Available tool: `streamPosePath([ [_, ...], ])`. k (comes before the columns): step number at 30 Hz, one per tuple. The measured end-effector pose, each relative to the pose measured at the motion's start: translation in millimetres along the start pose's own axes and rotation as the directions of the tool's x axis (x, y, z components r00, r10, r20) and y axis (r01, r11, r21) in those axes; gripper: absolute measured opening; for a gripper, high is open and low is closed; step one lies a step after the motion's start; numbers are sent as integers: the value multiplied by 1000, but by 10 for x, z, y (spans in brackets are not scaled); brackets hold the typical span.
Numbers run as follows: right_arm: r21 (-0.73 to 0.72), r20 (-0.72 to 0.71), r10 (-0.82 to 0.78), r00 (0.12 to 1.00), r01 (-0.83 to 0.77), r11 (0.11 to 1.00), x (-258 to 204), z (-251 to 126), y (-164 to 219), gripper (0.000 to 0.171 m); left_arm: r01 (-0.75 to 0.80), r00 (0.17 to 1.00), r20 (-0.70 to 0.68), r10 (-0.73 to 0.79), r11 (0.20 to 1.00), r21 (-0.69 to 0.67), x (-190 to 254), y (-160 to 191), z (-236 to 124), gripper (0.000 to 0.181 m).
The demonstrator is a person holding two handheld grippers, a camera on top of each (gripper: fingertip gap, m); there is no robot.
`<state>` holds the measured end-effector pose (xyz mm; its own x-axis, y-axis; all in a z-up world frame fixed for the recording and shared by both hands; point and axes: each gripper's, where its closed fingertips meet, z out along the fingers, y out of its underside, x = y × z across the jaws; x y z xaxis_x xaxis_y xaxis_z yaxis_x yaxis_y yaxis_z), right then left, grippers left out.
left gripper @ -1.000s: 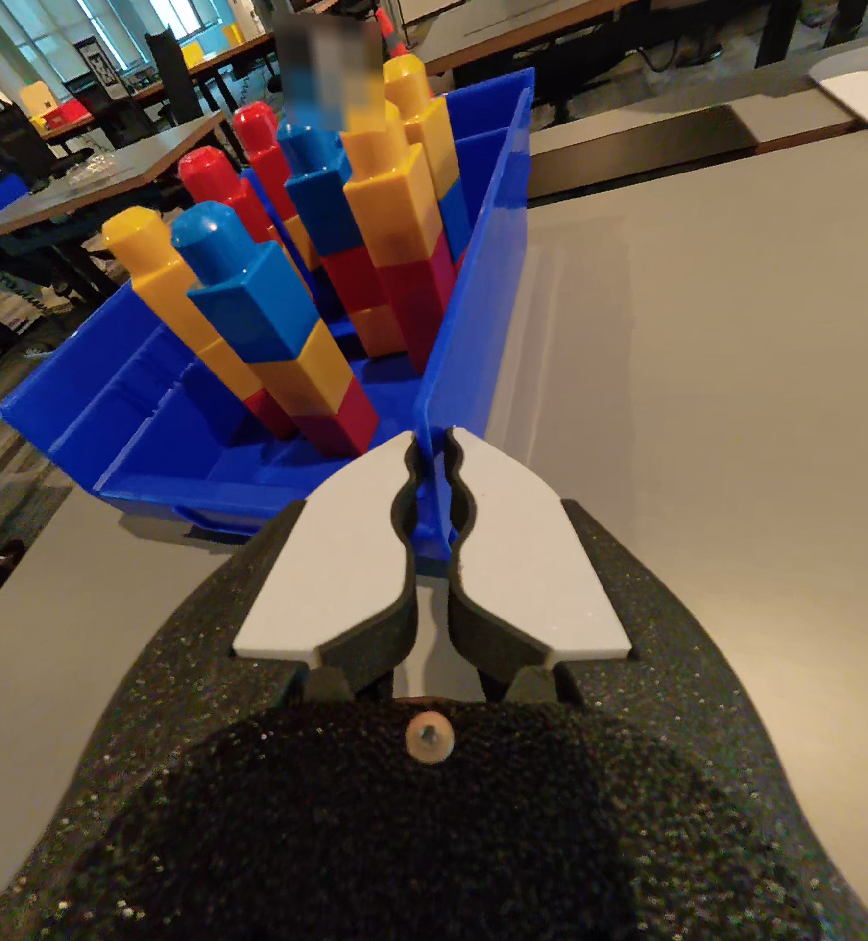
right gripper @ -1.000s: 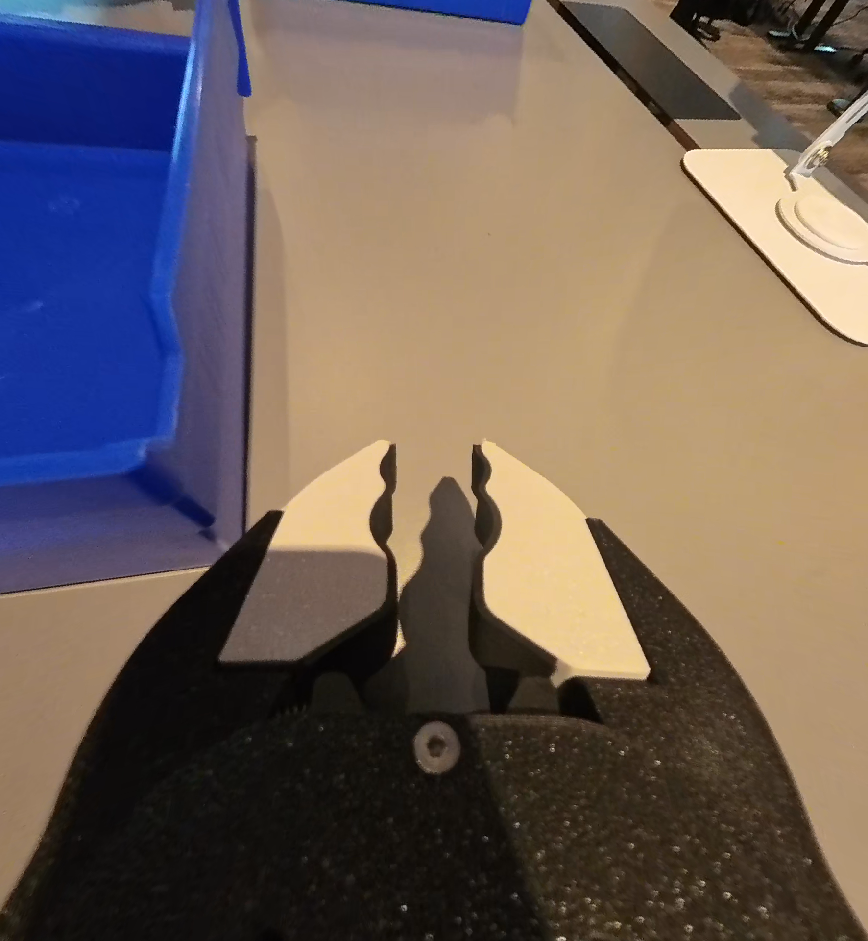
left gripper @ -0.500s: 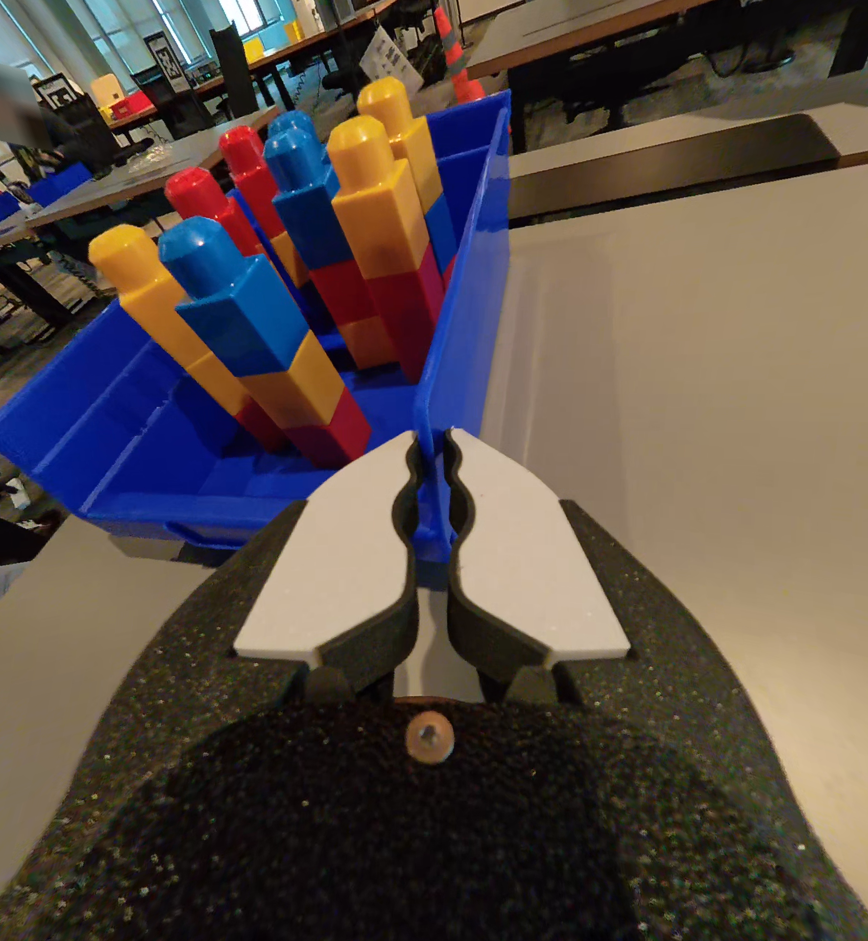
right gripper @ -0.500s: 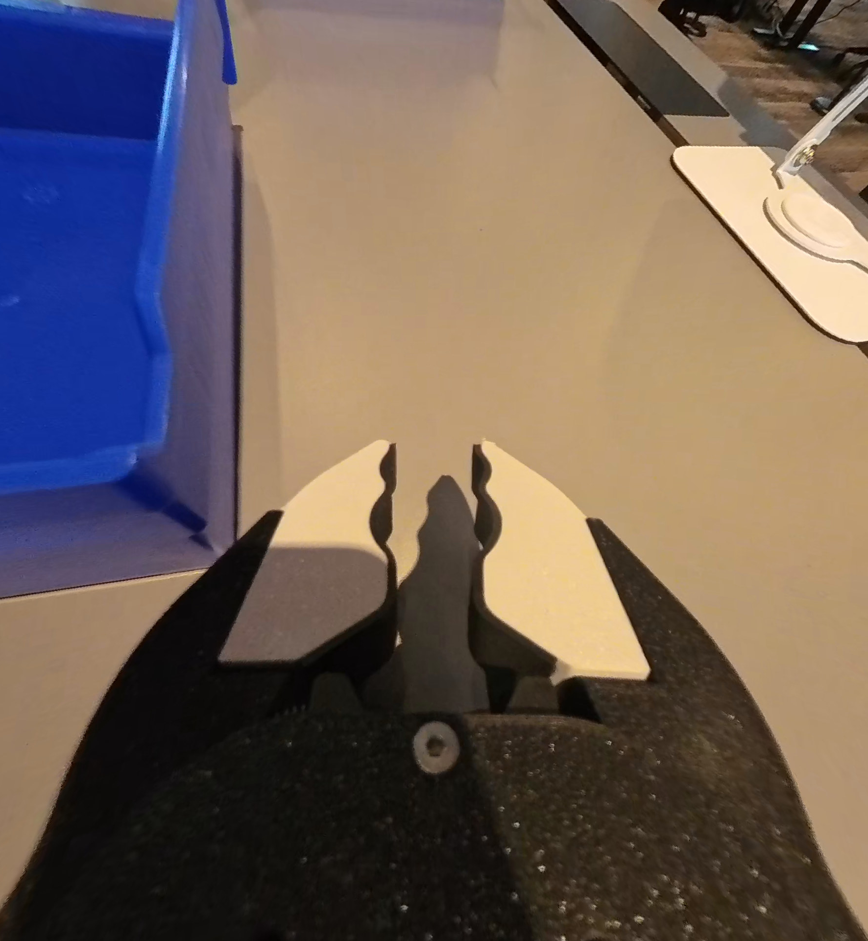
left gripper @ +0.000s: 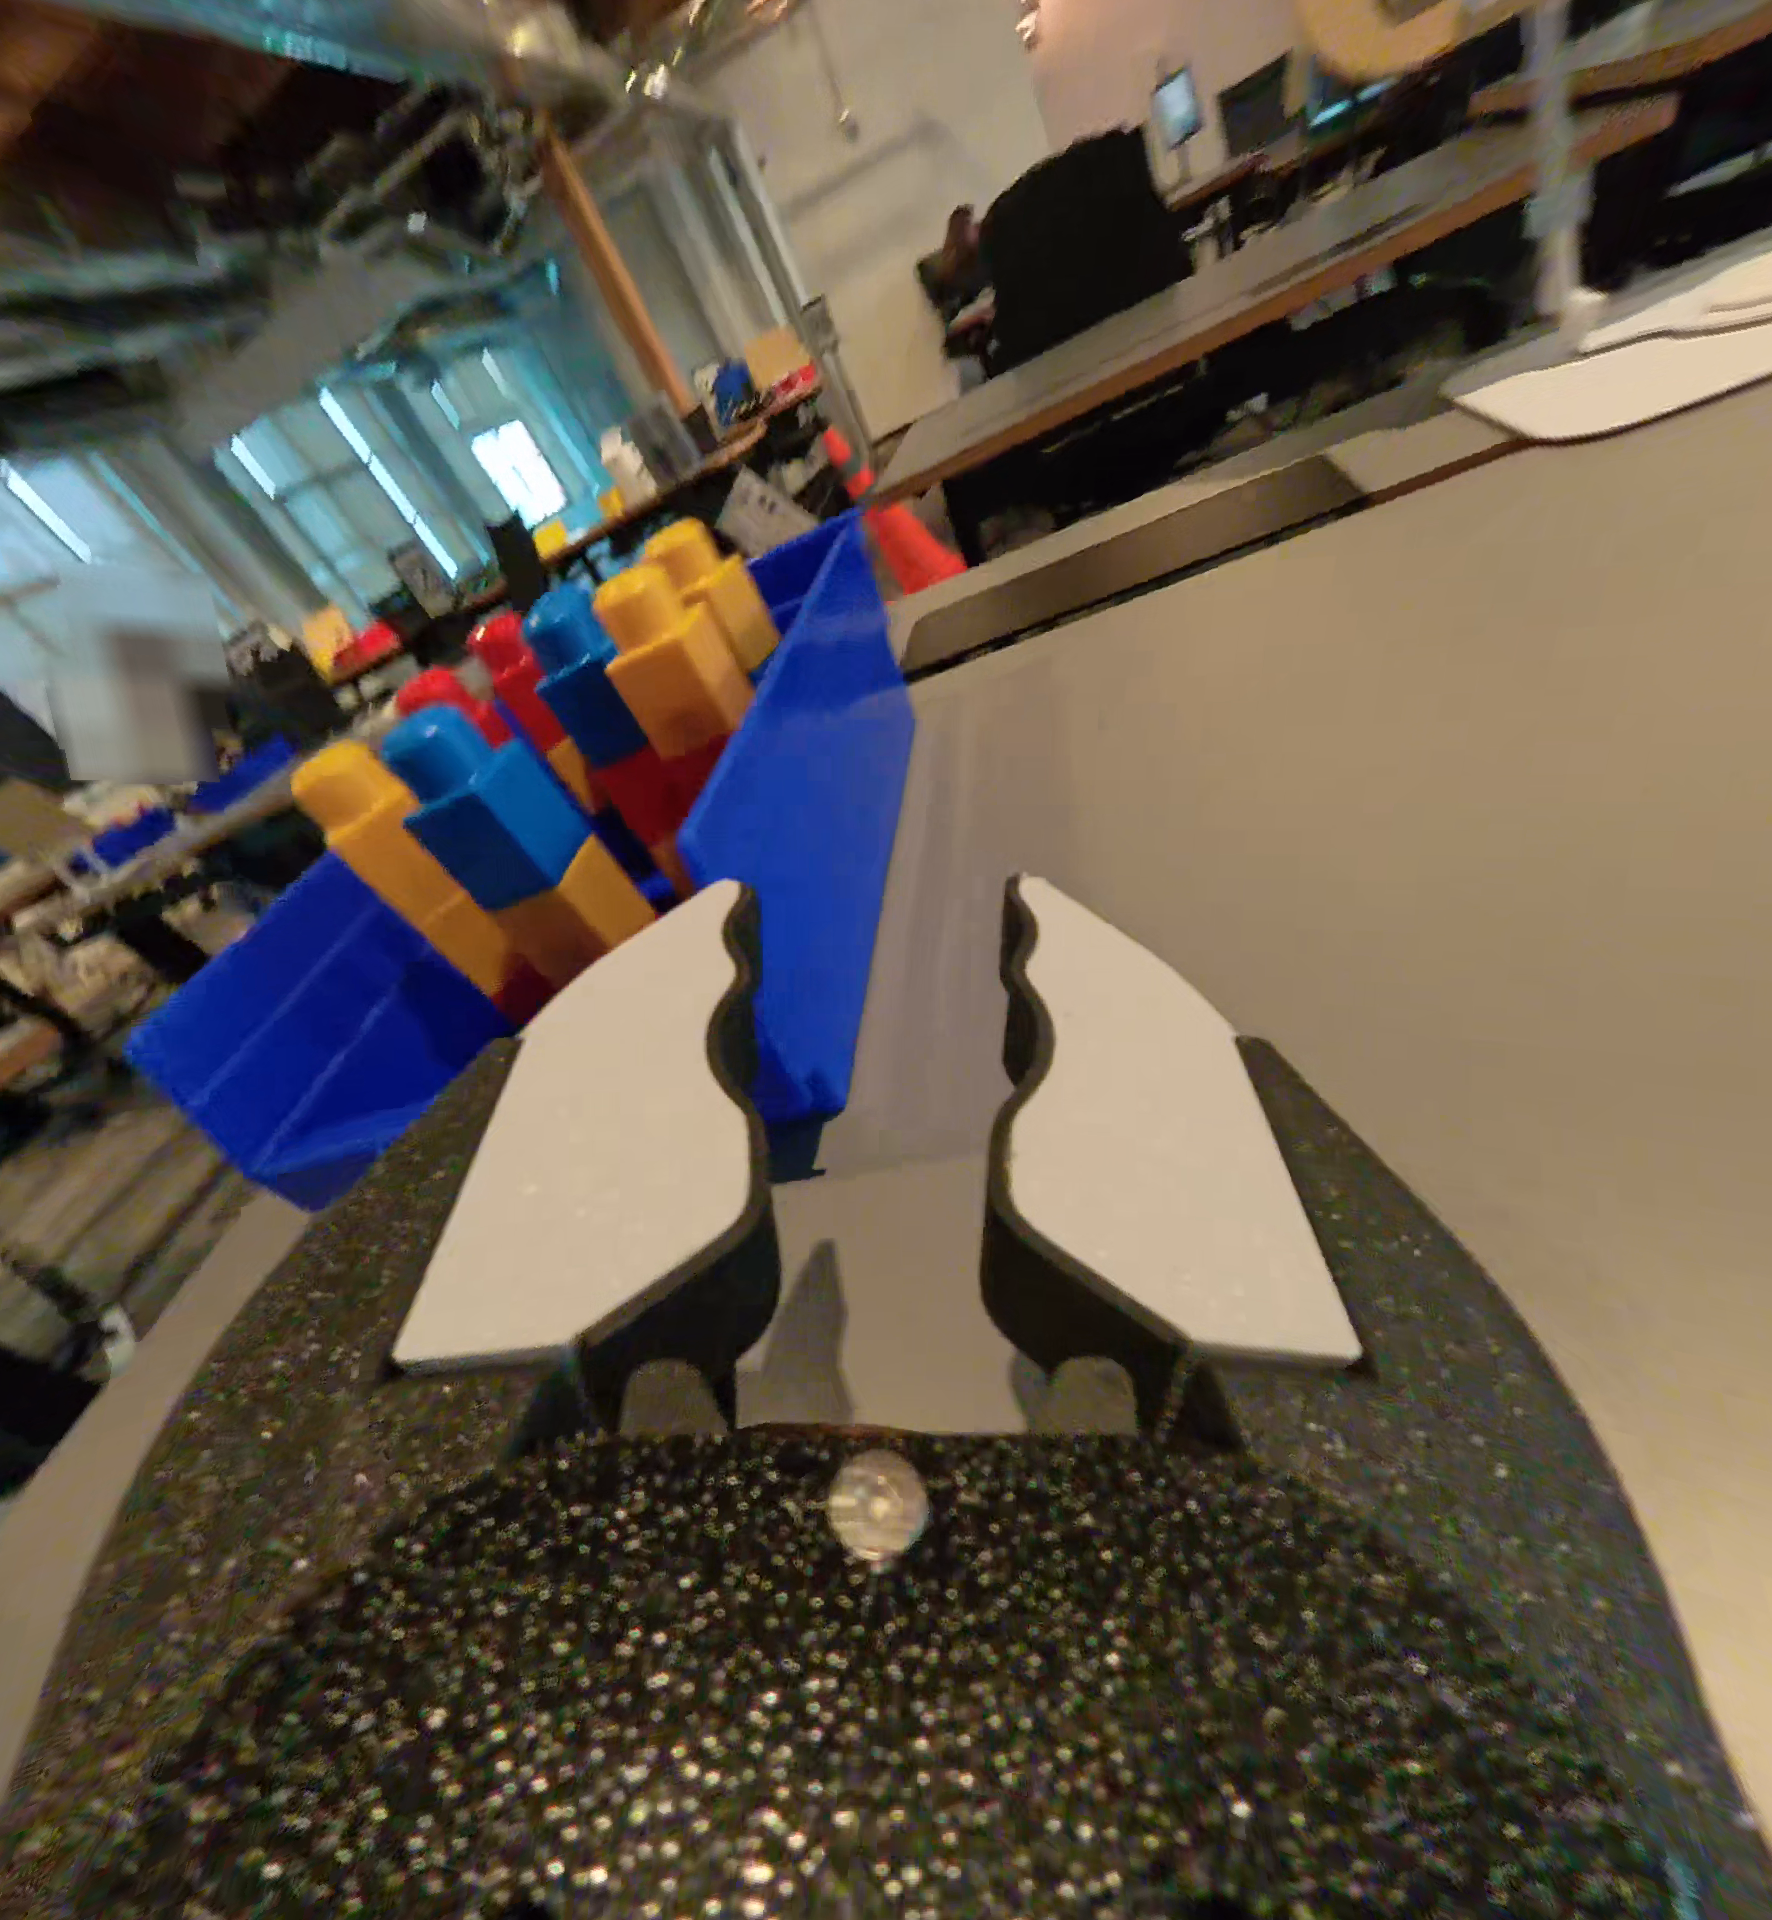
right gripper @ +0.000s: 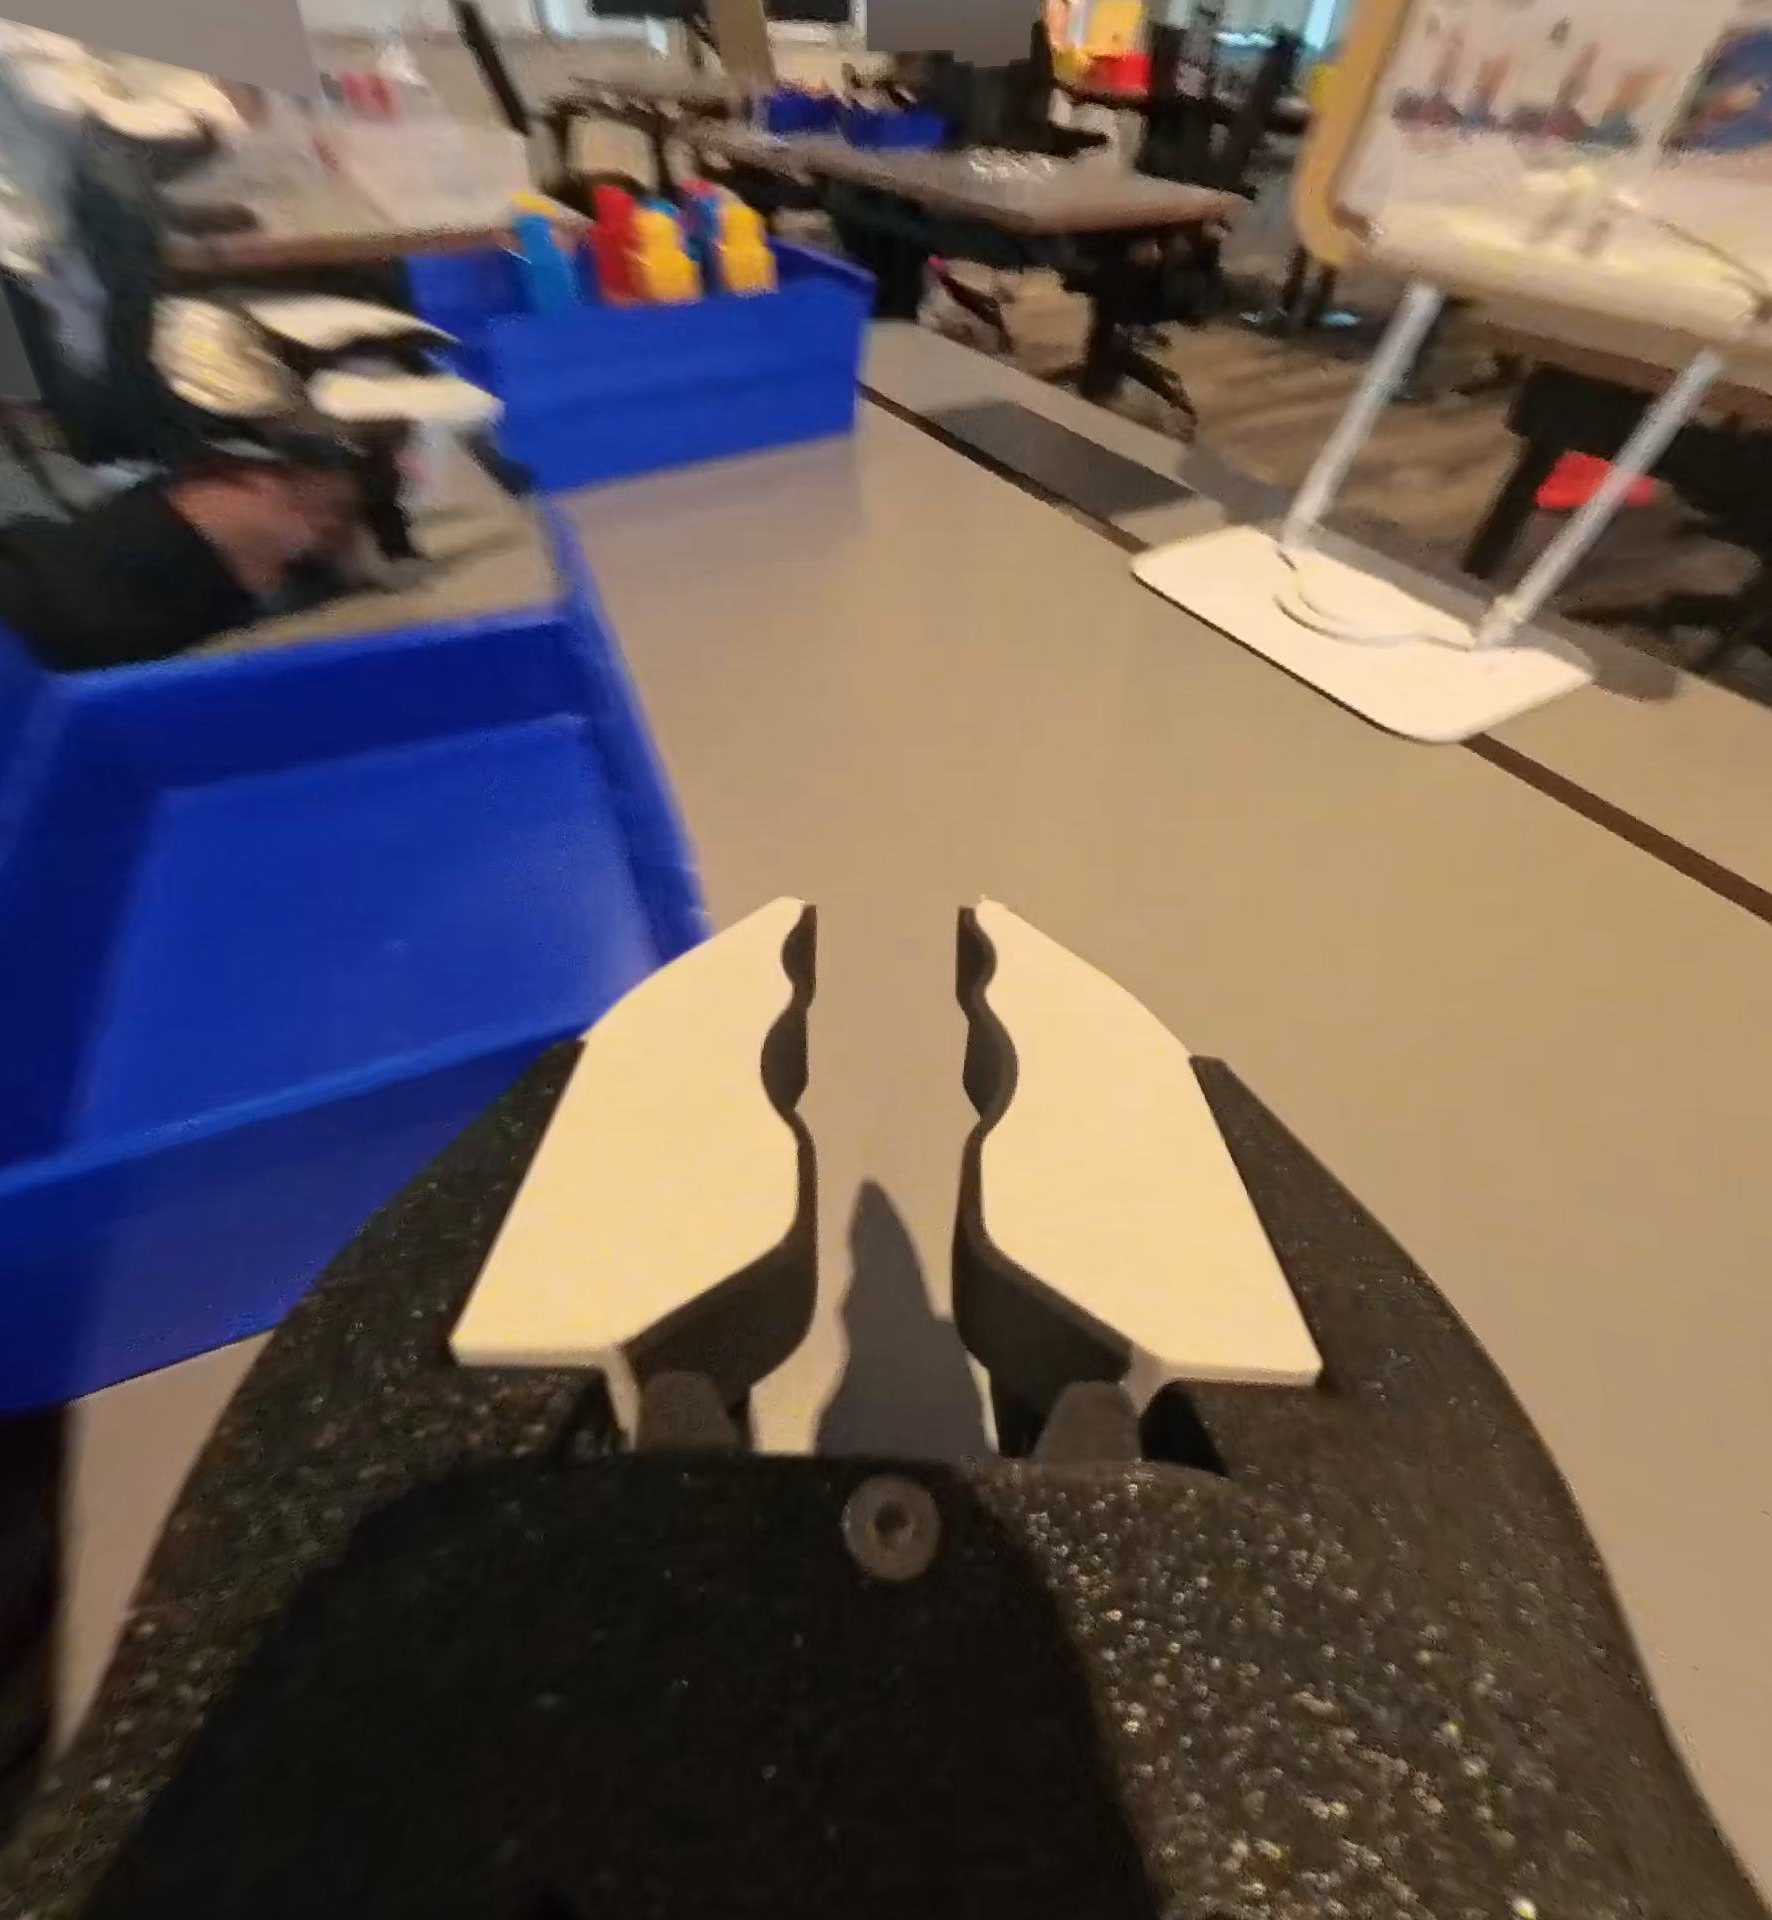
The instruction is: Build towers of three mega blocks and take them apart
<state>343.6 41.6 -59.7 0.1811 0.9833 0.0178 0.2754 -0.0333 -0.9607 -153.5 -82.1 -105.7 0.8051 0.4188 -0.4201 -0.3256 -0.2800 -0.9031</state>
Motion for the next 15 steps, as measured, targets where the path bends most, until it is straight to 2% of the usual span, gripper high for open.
streamPosePath([
  [2, -28, 79, -34, 996, 36, 999, -343, -113, -100, 24, -61, 997, -55, 62, 998, 24, 184, -47, -34, 43],
  [5, -263, 37, -65, 997, 73, 962, -578, -181, 97, 27, -124, 985, -121, 126, 992, 27, 391, -64, -21, 43],
  [7, -400, 15, 23, 1000, -15, 916, -717, -217, 282, 31, -161, 977, -140, 160, 987, 4, 449, -26, 1, 42],
  [9, -420, -1, 234, 972, -213, 882, -878, -185, 320, 32, -178, 970, -167, 176, 984, 4, 497, -16, -2, 39],
  [11, -382, 8, 351, 936, -321, 866, -997, -122, 267, 38, -191, 963, -192, 190, 982, 17, 541, -21, -20, 32],
  [13, -417, -41, 352, 935, -336, 844, -1018, -77, 339, 39, -197, 959, -204, 197, 980, 20, 563, -18, -32, 29],
  [15, -495, -94, 297, 950, -304, 814, -1006, -37, 478, 48, -197, 957, -212, 197, 980, 23, 572, -20, -38, 28],
])
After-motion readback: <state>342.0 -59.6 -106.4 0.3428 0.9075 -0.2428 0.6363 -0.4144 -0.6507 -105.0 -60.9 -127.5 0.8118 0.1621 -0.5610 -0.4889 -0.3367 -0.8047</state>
